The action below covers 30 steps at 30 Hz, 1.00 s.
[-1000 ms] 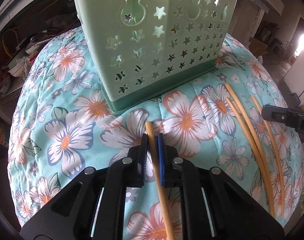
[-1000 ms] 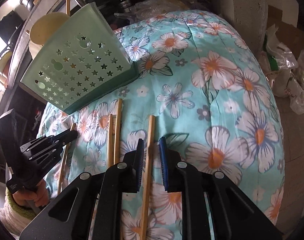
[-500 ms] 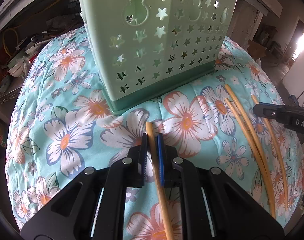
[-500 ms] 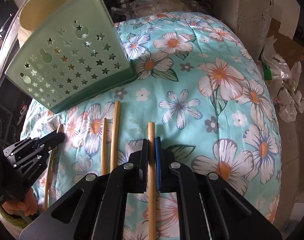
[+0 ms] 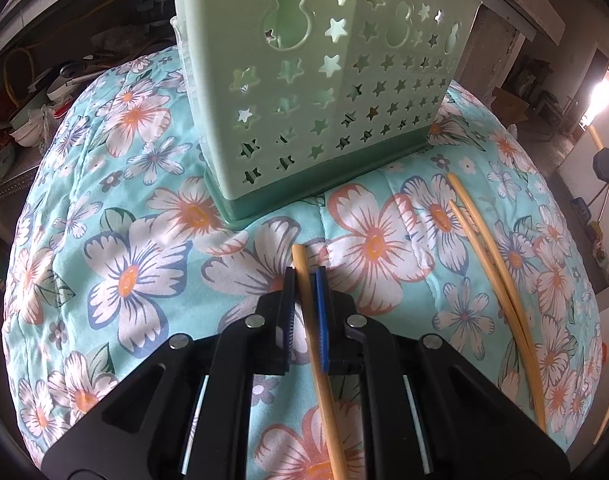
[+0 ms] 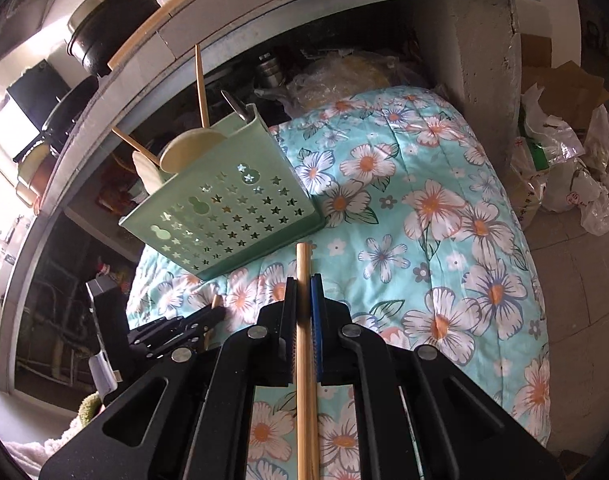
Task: Organize utensils
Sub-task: 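Raise the chopstick with the left tool while the right tool raises its chopstick toward the holder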
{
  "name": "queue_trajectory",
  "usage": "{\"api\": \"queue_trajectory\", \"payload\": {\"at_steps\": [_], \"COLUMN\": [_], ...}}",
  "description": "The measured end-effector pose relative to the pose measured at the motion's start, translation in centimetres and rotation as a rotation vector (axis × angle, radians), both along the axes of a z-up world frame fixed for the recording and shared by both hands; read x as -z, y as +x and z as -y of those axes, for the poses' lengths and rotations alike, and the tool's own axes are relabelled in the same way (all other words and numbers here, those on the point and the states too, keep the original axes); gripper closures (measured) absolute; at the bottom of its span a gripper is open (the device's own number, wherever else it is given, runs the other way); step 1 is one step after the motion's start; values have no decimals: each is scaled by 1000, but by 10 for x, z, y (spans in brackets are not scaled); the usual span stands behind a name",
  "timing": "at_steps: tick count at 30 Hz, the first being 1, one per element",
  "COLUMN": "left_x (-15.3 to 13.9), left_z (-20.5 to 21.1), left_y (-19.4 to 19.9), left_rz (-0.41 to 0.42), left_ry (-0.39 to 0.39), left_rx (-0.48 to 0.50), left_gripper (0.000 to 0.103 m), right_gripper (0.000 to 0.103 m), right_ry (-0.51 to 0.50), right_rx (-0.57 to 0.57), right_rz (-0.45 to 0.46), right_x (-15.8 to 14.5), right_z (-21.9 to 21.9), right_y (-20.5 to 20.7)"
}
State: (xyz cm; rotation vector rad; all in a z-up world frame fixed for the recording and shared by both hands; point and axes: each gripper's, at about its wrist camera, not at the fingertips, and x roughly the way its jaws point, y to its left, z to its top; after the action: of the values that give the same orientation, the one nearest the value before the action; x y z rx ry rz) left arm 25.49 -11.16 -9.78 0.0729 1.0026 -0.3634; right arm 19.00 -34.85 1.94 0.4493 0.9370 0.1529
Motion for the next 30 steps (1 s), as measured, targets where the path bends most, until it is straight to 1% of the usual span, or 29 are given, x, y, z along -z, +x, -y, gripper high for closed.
{"api": "queue_trajectory", "payload": {"at_steps": [3,10,17,19,23,30], "left_x": [0,-1,-11,-19,-42,-85], "left_z": [-2,-11,-29,-35,-47,-67], "left_y": [1,4,2,-1,-8,-21], "left_rz": [-7,-11,-9,-8,32,86], "left_ry": [-9,-37,-114,-142,-193,-320], "left_rx": [0,-7,-17,-14,-1,16], "left_gripper": [94,97,97,97,97,97], "right_gripper": [96,96,96,96,96,96], "right_ry": [56,122,154,170,197,247], "right_rx": [-2,-38,-58,-60,-61,-62], "right_rz": [-1,28,40,43,73,137], "right_x": [-2,-15,-18,-17,-23,-35], "right_z": [1,-10,-21,-21,-21,-20], "right_y": [-3,-7,-9,-9,-9,-13]}}
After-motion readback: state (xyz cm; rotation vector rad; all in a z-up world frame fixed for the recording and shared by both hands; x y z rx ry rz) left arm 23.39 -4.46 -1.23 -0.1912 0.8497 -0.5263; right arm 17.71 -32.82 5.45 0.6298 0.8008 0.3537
